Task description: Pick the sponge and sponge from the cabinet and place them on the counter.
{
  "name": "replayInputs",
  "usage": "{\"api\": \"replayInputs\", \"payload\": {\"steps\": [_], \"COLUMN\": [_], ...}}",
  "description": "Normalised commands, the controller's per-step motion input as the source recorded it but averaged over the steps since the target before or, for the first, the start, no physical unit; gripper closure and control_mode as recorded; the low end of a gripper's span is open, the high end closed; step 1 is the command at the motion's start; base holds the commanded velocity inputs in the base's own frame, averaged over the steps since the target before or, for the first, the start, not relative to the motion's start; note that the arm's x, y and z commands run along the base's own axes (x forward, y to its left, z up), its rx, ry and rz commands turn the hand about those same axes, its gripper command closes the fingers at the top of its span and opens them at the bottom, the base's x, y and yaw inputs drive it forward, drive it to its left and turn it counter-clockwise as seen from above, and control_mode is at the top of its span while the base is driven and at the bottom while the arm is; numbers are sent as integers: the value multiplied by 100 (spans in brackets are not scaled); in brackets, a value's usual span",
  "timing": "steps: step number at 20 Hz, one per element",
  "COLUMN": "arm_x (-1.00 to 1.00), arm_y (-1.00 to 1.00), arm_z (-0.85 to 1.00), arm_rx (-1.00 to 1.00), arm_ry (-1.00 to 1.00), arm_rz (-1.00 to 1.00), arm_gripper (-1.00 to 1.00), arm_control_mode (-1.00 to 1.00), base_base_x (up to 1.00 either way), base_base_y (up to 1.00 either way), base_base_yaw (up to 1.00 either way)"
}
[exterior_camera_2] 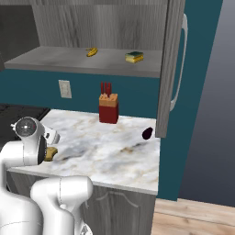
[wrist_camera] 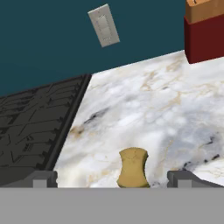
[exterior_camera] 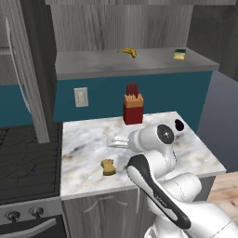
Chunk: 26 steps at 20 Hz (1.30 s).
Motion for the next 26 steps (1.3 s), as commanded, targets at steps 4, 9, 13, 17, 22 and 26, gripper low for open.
{"api": "replayInputs", "payload": {"steps": [4, 9, 13, 17, 22, 26], "arm_x": [-14, -17, -23, -37, -49, -10], "arm_y": [-1, 0, -8, -30, -32, -12], "arm_z": [67, 54, 57, 43, 23, 24], "arm_rx": [-1, -7, -2, 0, 2, 7], "arm_ry": [-10, -3, 2, 5, 0, 3], "arm_rz": [0, 0, 0, 0, 2, 1], "arm_gripper": [-100, -100, -100, -100, -100, -100], "arm_control_mode": [-100, -100, -100, -100, -100, -100], "base_base_x": [0, 0, 0, 0, 0, 0], "base_base_y": [0, 0, 0, 0, 0, 0], "base_base_yaw": [0, 0, 0, 0, 0, 0]}}
